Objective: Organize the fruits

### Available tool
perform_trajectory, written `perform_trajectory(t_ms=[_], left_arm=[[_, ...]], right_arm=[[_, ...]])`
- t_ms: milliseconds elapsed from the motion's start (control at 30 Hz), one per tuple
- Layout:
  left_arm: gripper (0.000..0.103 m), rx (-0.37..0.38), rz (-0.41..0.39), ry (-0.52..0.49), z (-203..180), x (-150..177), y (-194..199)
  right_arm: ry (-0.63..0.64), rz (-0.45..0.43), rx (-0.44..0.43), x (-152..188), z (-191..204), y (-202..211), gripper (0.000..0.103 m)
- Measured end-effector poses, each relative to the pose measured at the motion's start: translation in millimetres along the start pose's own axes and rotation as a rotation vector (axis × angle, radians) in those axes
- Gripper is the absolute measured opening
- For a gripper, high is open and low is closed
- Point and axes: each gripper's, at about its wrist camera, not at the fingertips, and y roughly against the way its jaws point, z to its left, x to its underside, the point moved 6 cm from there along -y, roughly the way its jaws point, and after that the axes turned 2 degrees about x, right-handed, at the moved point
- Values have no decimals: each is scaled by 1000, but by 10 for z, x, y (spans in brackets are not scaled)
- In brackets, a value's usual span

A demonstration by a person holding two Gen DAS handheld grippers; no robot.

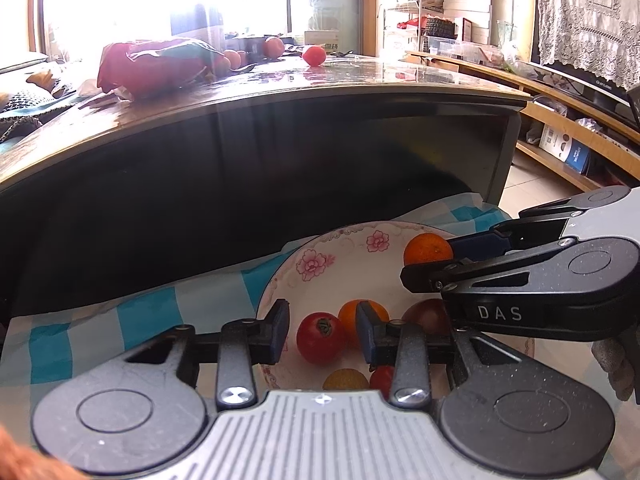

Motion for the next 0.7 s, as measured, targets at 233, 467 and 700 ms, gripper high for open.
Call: perform_trajectory(t_ms=[233,467,700], left_arm=[[45,-10,3,-5,-9,2,82],[47,-21,10,18,-14,12,287],[51,-36,16,40,-110,99,586]], right_arm=[[-5,0,3,11,-16,60,36],[-17,-25,10,-22,-18,234,37],[-32,-7,25,101,57,529,37]])
